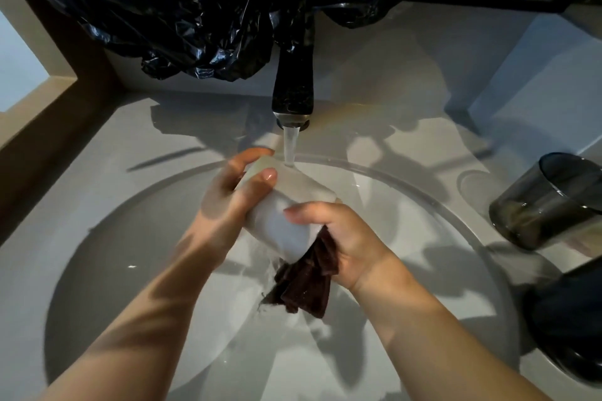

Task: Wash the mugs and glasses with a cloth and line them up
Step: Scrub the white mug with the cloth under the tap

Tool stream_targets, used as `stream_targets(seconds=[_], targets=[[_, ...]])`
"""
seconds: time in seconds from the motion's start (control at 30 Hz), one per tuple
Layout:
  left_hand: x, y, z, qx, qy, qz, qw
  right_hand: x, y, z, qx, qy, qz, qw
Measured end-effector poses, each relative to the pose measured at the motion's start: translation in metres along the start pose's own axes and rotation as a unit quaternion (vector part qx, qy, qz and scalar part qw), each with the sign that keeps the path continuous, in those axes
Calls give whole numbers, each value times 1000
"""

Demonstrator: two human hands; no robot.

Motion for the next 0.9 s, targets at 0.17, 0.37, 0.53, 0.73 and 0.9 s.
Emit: stream_targets(seconds=[0.17,0.37,0.53,0.73,0.9], targets=[[13,11,13,-196,94,109,970,-11,-1,5,-38,424,-111,898],[14,9,14,-167,102,-29,980,-17,-9,-11,-1,403,-100,910],[9,5,0,-39,25,21,999,-5,-2,5,-25,16,-22,999],[10,9,20,-228,112,33,967,-12,1,-8,31,543,-96,834],[4,4,16,-179,113,-39,977,-11,-5,-8,9,519,-101,849]])
Point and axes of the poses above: each hand's wrist, its own y-axis away from the middle knuckle, its own x-axis out of the palm, z = x × y, the point moved 7 cm from there along -y, towards the middle knuckle, and after that the axes turned 1 degree about y, right-handed, at the moved point
